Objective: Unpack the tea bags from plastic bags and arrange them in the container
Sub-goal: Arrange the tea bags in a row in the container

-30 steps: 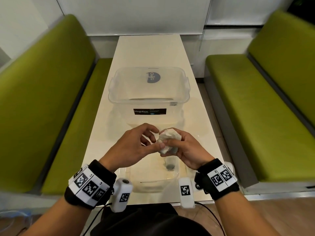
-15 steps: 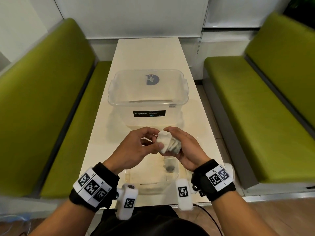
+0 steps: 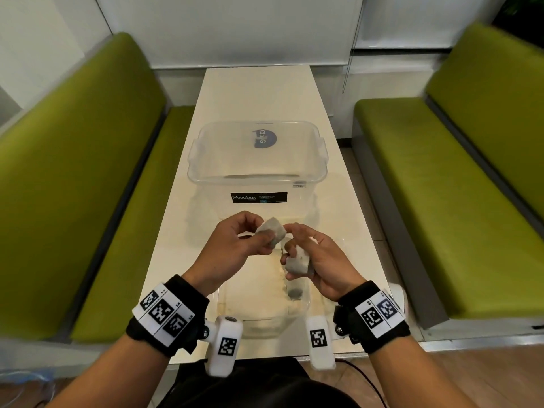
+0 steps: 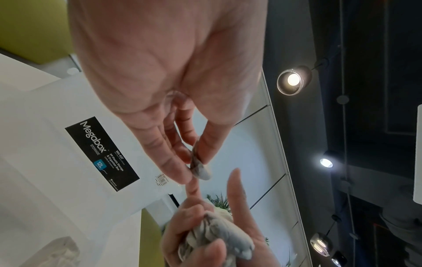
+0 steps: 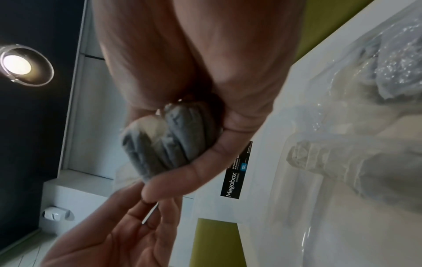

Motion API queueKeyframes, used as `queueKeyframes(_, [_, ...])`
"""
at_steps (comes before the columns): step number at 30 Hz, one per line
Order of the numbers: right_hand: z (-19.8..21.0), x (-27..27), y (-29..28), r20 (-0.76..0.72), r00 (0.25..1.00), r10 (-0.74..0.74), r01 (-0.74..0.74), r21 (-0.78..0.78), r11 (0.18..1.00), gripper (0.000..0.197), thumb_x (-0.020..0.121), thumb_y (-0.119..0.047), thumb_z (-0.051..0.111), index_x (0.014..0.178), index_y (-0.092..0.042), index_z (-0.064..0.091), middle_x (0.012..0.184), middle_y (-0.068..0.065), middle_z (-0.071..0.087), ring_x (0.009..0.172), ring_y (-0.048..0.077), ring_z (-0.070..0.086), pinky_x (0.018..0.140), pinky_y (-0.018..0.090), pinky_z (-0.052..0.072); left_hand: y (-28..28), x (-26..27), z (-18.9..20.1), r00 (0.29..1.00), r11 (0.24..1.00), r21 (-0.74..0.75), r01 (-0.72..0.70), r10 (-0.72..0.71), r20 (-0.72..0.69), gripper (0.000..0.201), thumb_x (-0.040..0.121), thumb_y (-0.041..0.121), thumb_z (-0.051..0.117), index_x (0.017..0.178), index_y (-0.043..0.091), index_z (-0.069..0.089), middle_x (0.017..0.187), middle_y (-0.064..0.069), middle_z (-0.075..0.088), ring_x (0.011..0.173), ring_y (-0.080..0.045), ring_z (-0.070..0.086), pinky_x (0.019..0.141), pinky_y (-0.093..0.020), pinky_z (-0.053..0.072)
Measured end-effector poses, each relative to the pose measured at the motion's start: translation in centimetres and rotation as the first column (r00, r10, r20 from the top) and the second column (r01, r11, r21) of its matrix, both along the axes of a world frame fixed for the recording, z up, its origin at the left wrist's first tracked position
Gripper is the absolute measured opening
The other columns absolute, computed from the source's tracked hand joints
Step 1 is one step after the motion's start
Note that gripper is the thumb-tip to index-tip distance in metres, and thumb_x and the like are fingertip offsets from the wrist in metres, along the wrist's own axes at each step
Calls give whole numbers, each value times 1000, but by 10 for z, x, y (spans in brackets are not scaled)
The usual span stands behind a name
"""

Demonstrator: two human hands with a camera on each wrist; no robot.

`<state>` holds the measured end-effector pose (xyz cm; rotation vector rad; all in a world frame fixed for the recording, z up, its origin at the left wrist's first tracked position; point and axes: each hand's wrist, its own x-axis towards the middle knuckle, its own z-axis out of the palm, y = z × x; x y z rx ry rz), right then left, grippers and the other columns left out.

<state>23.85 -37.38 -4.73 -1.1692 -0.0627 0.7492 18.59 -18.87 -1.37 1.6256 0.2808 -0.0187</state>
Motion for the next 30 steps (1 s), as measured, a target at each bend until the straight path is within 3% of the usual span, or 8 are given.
queueKeyframes(6, [-1, -1, 3, 51, 998, -36, 37, -31, 999, 21, 84, -17, 80, 100, -10, 68, 87, 16, 61, 66, 23, 64, 53, 33, 55, 0, 3, 3, 999, 999, -26, 38, -38, -14, 19, 94, 11, 71, 103, -4, 64, 105, -27, 71, 85, -31, 75, 78, -31, 61])
queueKeyframes(10, [-2, 1, 2, 77, 995, -63, 66, -42, 997, 21, 86, -13, 79, 102, -7, 67, 84, 14, 61, 65, 24, 65, 54, 34, 55, 2, 8, 12, 999, 999, 2, 41, -41, -15, 20, 99, 20, 64, 104, 1, 69, 103, -24, 73, 89, -36, 75, 77, -33, 63])
queueKeyframes(14, [-3, 2, -2, 126, 991, -46, 57, -82, 995, 19, 85, -12, 81, 99, -4, 71, 80, 15, 59, 67, 25, 64, 56, 34, 55, 15, 15, 23, 997, 983, 171, 63, -68, 25, 14, 98, 17, 65, 103, 7, 74, 94, -15, 74, 76, -21, 70, 72, -31, 62])
queueKeyframes(18, [-4, 1, -3, 176, 983, -41, 60, -103, 993, 19, 86, -9, 80, 102, -1, 73, 80, 17, 58, 67, 24, 64, 58, 36, 56, 24, 19, 36, 985, 930, 330, 162, -174, 7, 13, 97, 13, 66, 102, 5, 75, 84, -19, 73, 68, -14, 67, 69, -24, 60])
queueKeyframes(21, [-6, 2, -2, 206, 977, -46, 70, -111, 991, 25, 86, -10, 80, 106, 2, 71, 82, 17, 57, 67, 24, 64, 58, 37, 57, 24, 21, 44, 976, 888, 413, 204, -215, -19, 12, 97, 14, 66, 101, 6, 74, 76, -9, 73, 65, -11, 67, 67, -22, 59])
queueKeyframes(25, [-7, 3, -3, 210, 977, -33, 56, -105, 993, 25, 87, -10, 79, 106, 3, 70, 80, 17, 58, 67, 24, 64, 59, 37, 57, 27, 25, 49, 957, 819, 503, 276, -281, -68, 13, 96, 21, 69, 108, 18, 74, 80, -2, 76, 73, -20, 73, 73, -29, 61])
queueKeyframes(30, [-7, 4, -7, 225, 974, -4, 29, -108, 994, 23, 88, -10, 78, 106, 3, 71, 80, 17, 60, 67, 24, 64, 60, 38, 57, 25, 27, 60, 927, 687, 637, 349, -354, -127, 8, 94, 23, 72, 100, 26, 76, 75, 8, 75, 66, -8, 70, 66, -17, 55])
